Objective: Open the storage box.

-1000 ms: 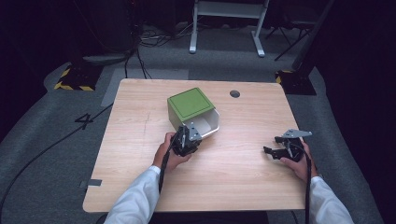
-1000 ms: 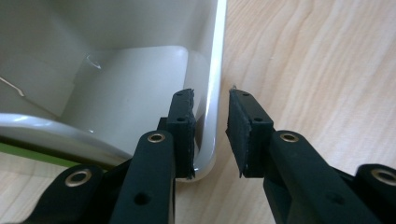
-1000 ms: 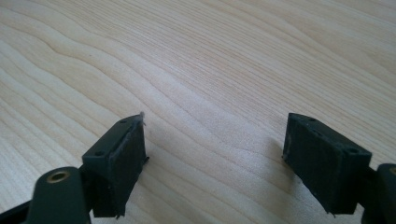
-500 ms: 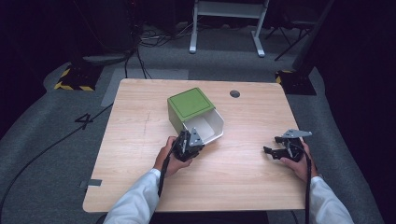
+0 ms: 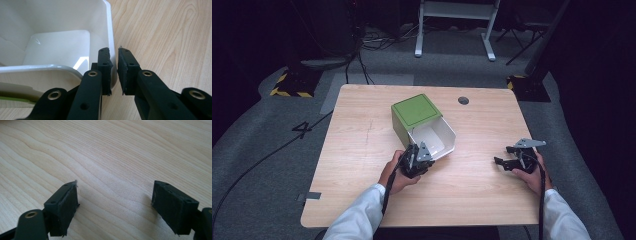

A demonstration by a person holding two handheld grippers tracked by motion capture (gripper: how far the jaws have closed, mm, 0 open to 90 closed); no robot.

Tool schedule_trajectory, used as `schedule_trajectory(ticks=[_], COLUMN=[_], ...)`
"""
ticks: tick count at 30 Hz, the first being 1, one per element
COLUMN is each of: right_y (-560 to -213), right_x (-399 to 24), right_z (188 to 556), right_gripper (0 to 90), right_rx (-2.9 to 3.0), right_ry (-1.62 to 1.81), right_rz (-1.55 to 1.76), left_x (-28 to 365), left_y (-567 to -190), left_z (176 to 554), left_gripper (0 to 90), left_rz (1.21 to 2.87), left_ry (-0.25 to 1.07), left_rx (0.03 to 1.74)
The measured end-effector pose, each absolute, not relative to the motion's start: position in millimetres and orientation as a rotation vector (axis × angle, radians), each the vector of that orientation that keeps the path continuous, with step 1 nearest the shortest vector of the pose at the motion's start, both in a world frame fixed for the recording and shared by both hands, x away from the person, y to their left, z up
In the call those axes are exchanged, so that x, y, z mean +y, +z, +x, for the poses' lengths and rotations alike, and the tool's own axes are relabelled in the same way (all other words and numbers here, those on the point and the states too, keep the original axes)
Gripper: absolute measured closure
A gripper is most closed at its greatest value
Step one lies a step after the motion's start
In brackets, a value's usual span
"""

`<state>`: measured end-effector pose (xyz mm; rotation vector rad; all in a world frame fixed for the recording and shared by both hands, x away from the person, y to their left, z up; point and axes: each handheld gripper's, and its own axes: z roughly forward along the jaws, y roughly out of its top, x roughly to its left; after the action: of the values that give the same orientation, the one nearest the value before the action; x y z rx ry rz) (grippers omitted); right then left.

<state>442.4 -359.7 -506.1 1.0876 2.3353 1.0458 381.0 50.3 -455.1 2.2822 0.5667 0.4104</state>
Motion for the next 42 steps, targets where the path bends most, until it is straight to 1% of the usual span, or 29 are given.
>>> schedule_trajectory(ticks=[23,42], right_y=[-506.2,-506.2], right_x=[-359.7,-359.6], right_z=[442.4,442.3], right_gripper=[20.9,20.9], right_rx=[2.335,2.335], right_ry=[1.047,1.047], right_rz=[1.086,1.088], left_x=[40.1,31.3], left_y=[-454.5,-452.0], left_z=[370.3,360.4], left_gripper=[78.6,76.6], left_rz=[2.292,2.297], left_ry=[0.405,0.374], left_rx=[0.537,0.481])
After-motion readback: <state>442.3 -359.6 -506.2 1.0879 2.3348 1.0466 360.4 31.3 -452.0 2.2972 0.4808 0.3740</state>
